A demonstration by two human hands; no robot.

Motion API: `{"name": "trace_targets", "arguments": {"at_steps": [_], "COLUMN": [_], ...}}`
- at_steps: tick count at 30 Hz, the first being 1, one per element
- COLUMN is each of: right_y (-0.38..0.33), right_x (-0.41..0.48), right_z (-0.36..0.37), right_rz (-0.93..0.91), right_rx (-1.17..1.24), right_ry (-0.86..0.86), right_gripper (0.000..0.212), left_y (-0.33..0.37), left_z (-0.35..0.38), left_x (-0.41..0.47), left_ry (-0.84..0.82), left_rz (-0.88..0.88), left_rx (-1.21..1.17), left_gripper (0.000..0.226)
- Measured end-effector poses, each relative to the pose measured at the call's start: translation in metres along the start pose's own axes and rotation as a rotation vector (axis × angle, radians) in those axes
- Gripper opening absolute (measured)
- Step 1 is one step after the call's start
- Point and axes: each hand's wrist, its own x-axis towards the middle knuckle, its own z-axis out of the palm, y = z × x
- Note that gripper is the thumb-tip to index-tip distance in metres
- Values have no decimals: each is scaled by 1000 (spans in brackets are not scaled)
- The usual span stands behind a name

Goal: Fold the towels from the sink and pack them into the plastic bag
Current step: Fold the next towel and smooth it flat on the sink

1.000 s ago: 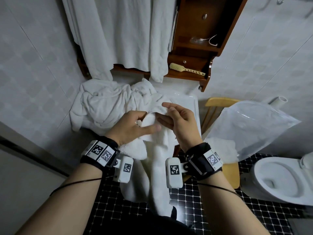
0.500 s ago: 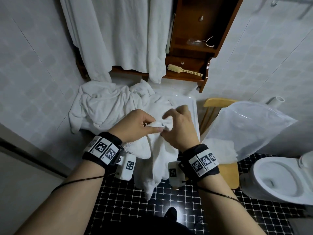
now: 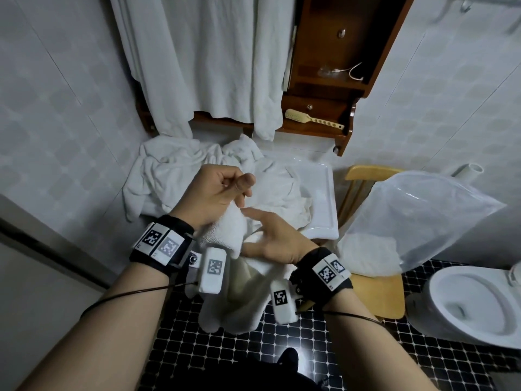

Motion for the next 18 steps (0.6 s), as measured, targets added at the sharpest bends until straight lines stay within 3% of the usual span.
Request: {"name": "trace_targets", "arguments": {"at_steps": [1,2,4,7,10,14,18], "right_y": [1,1,6,11,12,8,11], "right_x": [4,6,6,-1,-4,-5,-8], "right_z": [3,4,2,-3,-14,-24,-30], "right_rz": [-13,-15,16,128,210,238,319], "right_rx": [-33,-71,-126,171,479,568,585], "right_ry": [20,61,136,296,565,743,847], "right_gripper": [22,23,53,58,59,48,38], "left_y": [-1,-1,-5,-13,-22,-25,-32], "left_z": [0,0,-5,-21,-35,-25,-22], "left_x": [0,0,0,-3,-10,-13,-8], "left_ry": [27,61,136,162,54,-200,-221], "left_rz": [4,5,-4,-101,-287,-377,-381], "left_rx": [14,26,72,256,414,469,603], "left_gripper": [65,61,53,44,43,56,28]}}
